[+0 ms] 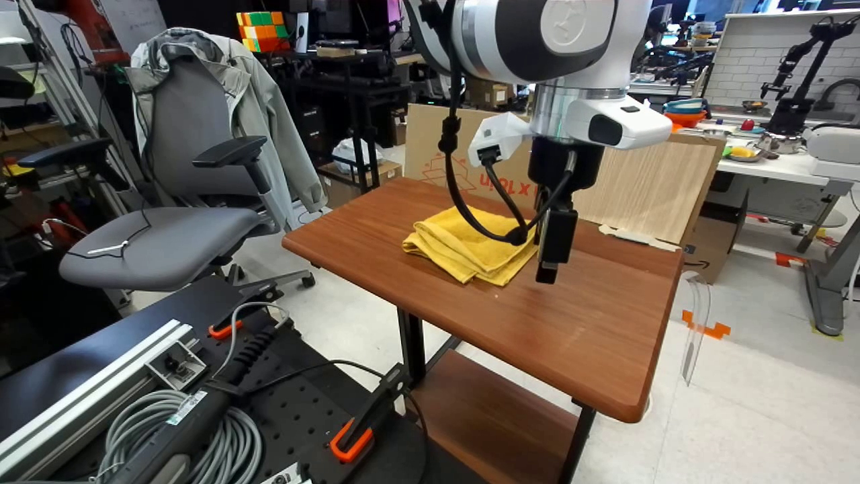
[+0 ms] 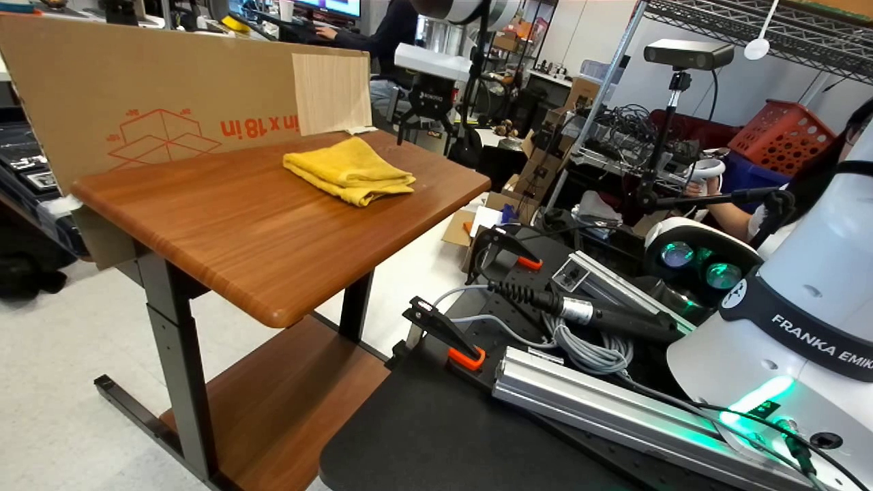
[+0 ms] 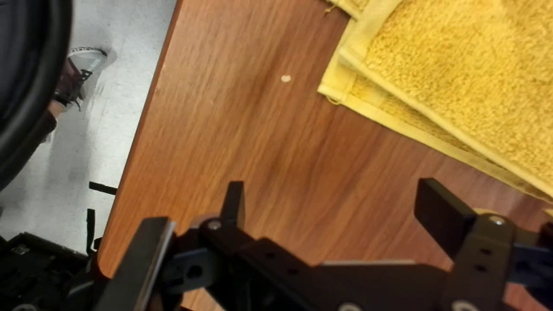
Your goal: Use the towel to wipe the table
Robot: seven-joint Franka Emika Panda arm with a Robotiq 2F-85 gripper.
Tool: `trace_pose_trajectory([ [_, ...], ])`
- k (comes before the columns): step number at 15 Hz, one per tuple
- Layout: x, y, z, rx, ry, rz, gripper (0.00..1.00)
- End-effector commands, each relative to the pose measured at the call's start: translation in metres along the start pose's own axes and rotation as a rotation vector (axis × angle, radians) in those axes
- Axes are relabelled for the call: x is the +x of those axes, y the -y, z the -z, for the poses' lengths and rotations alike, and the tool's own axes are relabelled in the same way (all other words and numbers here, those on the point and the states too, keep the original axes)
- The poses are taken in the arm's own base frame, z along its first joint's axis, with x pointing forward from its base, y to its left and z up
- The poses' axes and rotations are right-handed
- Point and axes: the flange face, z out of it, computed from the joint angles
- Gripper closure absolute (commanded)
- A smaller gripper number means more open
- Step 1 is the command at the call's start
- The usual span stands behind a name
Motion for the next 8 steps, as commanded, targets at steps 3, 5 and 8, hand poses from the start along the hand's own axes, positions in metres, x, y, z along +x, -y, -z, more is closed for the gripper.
trace_pose_trajectory([
  [3, -0.002, -0.002, 0.008, 0.027, -0.008, -0.011, 0.0],
  [5, -0.003, -0.004, 0.015, 0.054, -0.008, -0.024, 0.0],
  [8, 0.001, 0.002, 0.003, 0.011, -0.007, -0.003, 0.0],
])
